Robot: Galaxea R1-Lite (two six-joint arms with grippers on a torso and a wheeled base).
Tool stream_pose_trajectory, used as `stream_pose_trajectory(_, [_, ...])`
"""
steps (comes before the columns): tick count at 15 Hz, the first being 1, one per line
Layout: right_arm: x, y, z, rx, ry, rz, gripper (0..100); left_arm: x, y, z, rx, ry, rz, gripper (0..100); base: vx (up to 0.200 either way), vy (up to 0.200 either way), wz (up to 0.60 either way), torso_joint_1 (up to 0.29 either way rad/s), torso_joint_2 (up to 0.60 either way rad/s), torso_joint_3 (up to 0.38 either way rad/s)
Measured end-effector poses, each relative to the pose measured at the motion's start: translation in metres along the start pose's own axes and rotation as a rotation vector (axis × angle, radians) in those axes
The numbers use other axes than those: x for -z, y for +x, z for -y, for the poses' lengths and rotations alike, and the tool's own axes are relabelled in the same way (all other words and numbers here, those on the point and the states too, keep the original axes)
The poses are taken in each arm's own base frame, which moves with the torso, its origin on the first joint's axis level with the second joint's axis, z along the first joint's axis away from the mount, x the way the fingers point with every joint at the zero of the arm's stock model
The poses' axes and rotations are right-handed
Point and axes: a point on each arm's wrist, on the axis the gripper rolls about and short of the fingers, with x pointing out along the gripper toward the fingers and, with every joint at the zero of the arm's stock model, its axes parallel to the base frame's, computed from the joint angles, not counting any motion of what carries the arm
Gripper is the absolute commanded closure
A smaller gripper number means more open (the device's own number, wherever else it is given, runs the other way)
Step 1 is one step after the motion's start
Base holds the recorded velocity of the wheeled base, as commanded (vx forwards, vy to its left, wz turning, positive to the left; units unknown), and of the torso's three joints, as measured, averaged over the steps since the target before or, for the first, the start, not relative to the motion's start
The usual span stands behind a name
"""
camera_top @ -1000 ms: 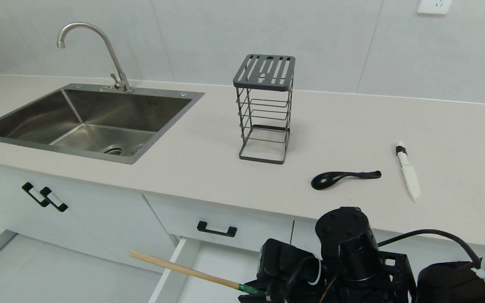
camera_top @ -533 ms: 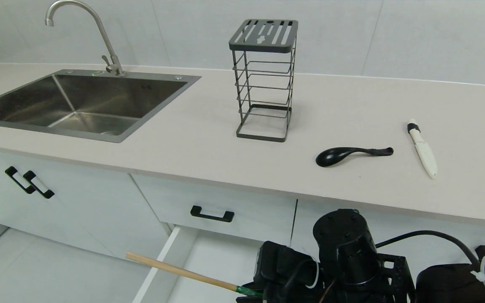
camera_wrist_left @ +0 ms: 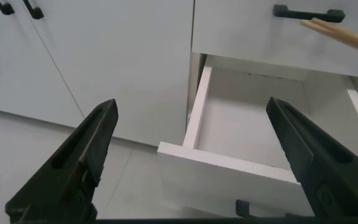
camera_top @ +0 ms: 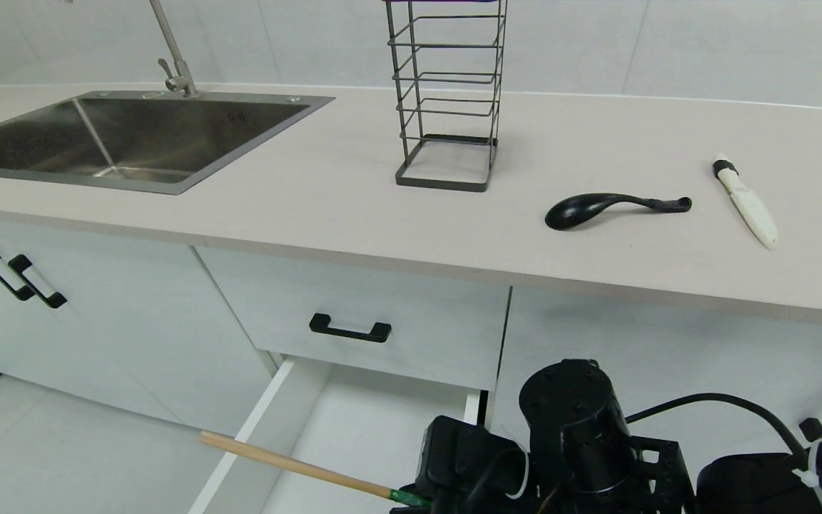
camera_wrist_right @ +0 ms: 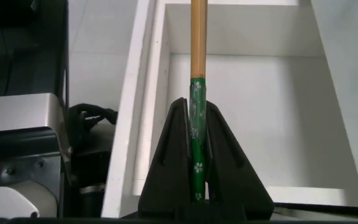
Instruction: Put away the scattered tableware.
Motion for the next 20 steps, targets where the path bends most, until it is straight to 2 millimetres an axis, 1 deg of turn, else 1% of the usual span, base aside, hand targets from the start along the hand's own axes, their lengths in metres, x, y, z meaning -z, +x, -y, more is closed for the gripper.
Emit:
stream_pose_trajectory(3, [-0.007, 0.008, -0.002, -0.016, -0.059, -0.013, 100, 0.0, 0.0, 0.0, 0.0, 0.0, -0.002, 0, 0.0, 0.0, 0.0, -0.176, 0.26, 0.121])
stream_pose_trajectory(6, [-0.012, 0.004, 0.002, -0.027, -0.067, -0.091, 100, 0.0, 0.0, 0.0, 0.0, 0.0, -0.001, 0, 0.0, 0.0, 0.0, -0.033, 0.12, 0.048])
stream_pose_trajectory(7, [-0.02, 0.001, 0.008, 0.014, -0.068, -0.1, 100, 0.0, 0.0, 0.0, 0.001, 0.0, -0.001, 0, 0.0, 0.0, 0.0, -0.007, 0.12, 0.036])
stream_pose_trajectory(8, [-0.03, -0.001, 0.014, 0.097, -0.073, -0.113, 100, 0.0, 0.0, 0.0, 0.0, 0.0, -0.001, 0, 0.0, 0.0, 0.0, -0.002, 0.09, 0.036])
stream_pose_trajectory(9, [-0.037, -0.002, 0.017, 0.149, -0.075, -0.127, 100, 0.0, 0.0, 0.0, 0.0, 0.0, -0.001, 0, 0.0, 0.0, 0.0, 0.007, 0.06, 0.036])
stream_pose_trajectory(11, [-0.041, 0.004, 0.017, 0.186, -0.076, -0.15, 100, 0.0, 0.0, 0.0, 0.001, 0.0, -0.001, 0, 0.0, 0.0, 0.0, 0.0, 0.0, 0.0])
stream_pose_trajectory(14, [-0.037, 0.03, 0.019, 0.208, -0.062, -0.18, 100, 0.0, 0.0, 0.0, 0.001, 0.0, -0.001, 0, 0.0, 0.0, 0.0, 0.0, 0.0, 0.0])
stream_pose_trajectory(16, [-0.028, 0.046, 0.018, 0.201, -0.011, -0.246, 100, 0.0, 0.0, 0.0, 0.001, 0.0, -0.001, 0, 0.0, 0.0, 0.0, 0.0, 0.0, 0.0])
stream_pose_trajectory(18, [-0.017, 0.054, 0.015, 0.206, 0.084, -0.318, 100, 0.0, 0.0, 0.0, 0.0, 0.0, -0.001, 0, 0.0, 0.0, 0.0, 0.0, 0.0, 0.0])
stream_pose_trajectory(20, [-0.015, 0.059, 0.017, 0.243, 0.142, -0.331, 100, 0.0, 0.0, 0.0, 0.0, 0.0, 0.0, 0, 0.0, 0.0, 0.0, 0.0, 0.0, 0.0])
